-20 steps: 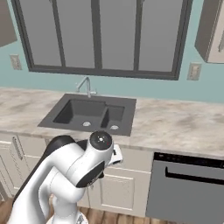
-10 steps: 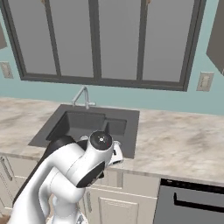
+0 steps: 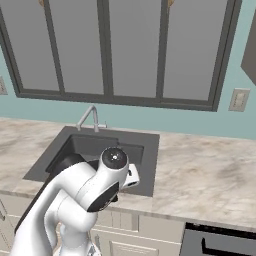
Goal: Move the pot and pan from the stove into the sink.
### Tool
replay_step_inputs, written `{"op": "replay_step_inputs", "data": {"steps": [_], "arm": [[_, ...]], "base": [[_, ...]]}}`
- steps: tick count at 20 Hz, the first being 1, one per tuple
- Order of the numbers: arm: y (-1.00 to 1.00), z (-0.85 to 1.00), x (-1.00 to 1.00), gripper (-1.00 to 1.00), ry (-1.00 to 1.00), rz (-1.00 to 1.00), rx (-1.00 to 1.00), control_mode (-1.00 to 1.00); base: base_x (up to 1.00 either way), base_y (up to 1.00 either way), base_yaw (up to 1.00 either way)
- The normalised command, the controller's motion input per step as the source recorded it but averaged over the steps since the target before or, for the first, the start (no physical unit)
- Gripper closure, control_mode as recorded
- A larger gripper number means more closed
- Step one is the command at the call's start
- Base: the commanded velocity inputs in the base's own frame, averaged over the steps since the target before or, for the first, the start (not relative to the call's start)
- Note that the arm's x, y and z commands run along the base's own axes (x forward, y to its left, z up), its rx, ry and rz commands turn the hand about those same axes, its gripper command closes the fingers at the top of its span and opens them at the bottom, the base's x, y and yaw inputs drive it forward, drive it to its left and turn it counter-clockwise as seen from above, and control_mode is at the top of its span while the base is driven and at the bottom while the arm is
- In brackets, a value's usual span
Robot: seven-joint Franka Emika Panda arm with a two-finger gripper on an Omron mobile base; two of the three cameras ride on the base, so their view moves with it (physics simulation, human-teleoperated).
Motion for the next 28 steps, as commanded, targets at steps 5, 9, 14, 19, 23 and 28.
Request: {"op": "replay_step_inputs", "data": {"steps": [5,9,14,19,23,28], "arm": [[0.17,-0.08,0.27,1.00,0.00,-0.03,-0.01,-1.00],[0.46,-0.12,0.52,1.00,0.00,-0.11,-0.06,-1.00],[0.26,-0.07,0.39,1.00,-0.01,-0.09,-0.04,-1.00],[0.16,-0.07,0.30,1.00,0.00,-0.06,-0.03,-1.00],[0.06,-0.09,0.22,1.00,0.00,-0.01,0.00,-1.00],[0.00,-0.11,0.06,1.00,0.05,0.09,0.00,-1.00]], "base": [[0.00,0.00,0.00],[0.00,0.00,0.00],[0.00,0.00,0.00],[0.00,0.00,0.00],[0.00,0.00,0.00],[0.00,0.00,0.00]]}}
